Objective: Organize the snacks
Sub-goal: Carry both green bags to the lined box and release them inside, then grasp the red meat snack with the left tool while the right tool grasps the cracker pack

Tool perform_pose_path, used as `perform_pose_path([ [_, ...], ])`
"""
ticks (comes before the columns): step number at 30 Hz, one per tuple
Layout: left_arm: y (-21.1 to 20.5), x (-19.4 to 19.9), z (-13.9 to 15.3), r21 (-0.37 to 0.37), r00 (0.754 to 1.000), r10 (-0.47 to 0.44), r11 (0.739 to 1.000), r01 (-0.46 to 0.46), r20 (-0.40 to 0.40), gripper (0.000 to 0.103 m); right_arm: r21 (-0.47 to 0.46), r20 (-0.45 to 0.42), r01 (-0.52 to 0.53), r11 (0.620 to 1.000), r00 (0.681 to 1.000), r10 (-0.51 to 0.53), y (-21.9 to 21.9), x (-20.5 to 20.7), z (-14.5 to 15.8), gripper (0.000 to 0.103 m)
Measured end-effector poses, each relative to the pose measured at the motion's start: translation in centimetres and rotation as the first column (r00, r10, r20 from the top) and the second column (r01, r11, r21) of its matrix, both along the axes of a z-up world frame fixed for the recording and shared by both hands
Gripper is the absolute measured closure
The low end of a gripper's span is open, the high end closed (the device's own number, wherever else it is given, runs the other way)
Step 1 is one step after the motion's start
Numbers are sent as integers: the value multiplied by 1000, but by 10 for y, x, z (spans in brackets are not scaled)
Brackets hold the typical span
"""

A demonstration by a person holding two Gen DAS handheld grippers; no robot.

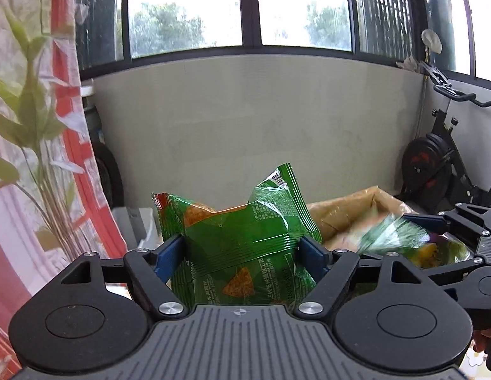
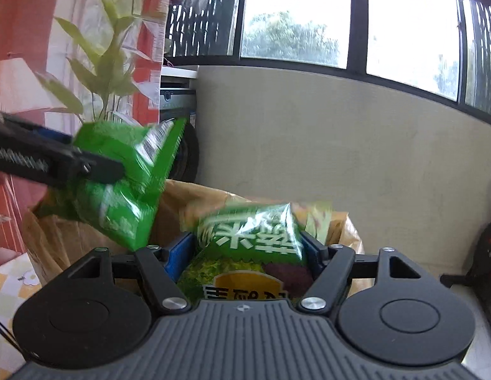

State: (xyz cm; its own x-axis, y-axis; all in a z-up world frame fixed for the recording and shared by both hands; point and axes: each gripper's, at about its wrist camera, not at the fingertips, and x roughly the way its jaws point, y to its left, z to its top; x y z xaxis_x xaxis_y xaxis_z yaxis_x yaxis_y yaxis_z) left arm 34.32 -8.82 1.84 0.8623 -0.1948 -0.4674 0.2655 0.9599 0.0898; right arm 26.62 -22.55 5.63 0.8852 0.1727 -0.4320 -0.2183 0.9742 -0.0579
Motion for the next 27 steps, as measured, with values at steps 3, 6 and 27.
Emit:
perform_pose_path([
  [3,1,10,-4,-42,998,-14,999,11,-55,20,18,-13,26,1000,1000,-26,-1,1,1,24],
  [6,5,11,-4,-59,999,-8,998,5,-48,13,70,-21,54,996,998,-52,-12,-7,3,23],
  [27,102,-101,35,-162,998,58,985,-53,32,13,362,78,-92,928,995,68,-63,-148,28,0],
])
